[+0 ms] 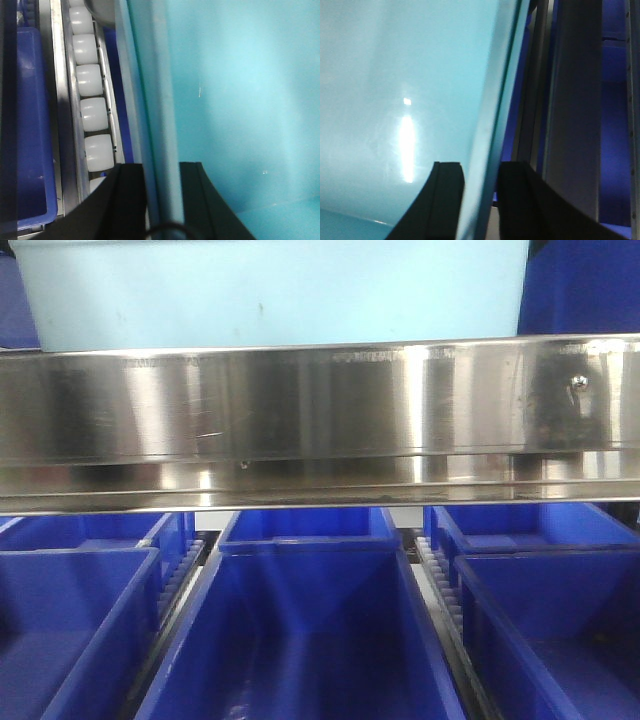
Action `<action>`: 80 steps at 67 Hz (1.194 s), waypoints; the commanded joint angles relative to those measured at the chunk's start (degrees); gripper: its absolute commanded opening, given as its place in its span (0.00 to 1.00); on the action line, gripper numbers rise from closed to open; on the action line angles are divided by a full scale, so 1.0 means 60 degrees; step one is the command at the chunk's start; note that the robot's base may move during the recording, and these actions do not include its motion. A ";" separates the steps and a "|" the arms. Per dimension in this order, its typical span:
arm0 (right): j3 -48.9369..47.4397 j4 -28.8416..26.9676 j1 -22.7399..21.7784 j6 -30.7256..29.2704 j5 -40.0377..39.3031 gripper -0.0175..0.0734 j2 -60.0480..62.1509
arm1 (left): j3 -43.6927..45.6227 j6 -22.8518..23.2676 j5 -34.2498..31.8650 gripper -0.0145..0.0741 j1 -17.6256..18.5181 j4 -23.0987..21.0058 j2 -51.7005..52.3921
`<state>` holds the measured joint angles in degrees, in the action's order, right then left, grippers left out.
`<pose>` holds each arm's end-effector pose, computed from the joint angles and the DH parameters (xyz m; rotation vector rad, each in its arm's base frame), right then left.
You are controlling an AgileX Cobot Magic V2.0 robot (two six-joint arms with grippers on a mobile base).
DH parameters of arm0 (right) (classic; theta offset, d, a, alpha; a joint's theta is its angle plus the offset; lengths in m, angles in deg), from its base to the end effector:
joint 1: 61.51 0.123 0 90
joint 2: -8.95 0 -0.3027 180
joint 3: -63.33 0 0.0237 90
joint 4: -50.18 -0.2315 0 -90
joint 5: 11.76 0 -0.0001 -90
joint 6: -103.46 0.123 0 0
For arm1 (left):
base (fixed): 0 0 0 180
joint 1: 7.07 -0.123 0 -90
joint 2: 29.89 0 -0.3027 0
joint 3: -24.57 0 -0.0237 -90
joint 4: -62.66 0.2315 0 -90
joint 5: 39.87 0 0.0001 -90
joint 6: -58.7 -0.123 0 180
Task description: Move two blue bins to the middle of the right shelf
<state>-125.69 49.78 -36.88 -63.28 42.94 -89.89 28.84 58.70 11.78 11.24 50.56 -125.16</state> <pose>0.3172 0.1462 0.3463 -0.2493 2.5324 0.2727 0.3110 -0.1242 0.3484 0.3051 2.4856 -0.3948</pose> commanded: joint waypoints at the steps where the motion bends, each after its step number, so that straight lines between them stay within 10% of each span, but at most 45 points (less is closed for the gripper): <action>1: 0.0147 0.0066 -0.0027 0.0132 0.0313 0.01 -0.0127 | 0.0009 0.0000 0.0001 0.04 0.0075 -0.0325 0.0022; 80: -0.3235 0.0121 -0.0027 0.0112 -0.0280 0.01 0.1176 | 0.2560 0.0000 -0.0703 0.04 0.0075 -0.0296 0.2107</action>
<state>-144.49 49.01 -36.77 -63.16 45.23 -83.40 43.08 60.17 11.08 11.24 51.62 -114.33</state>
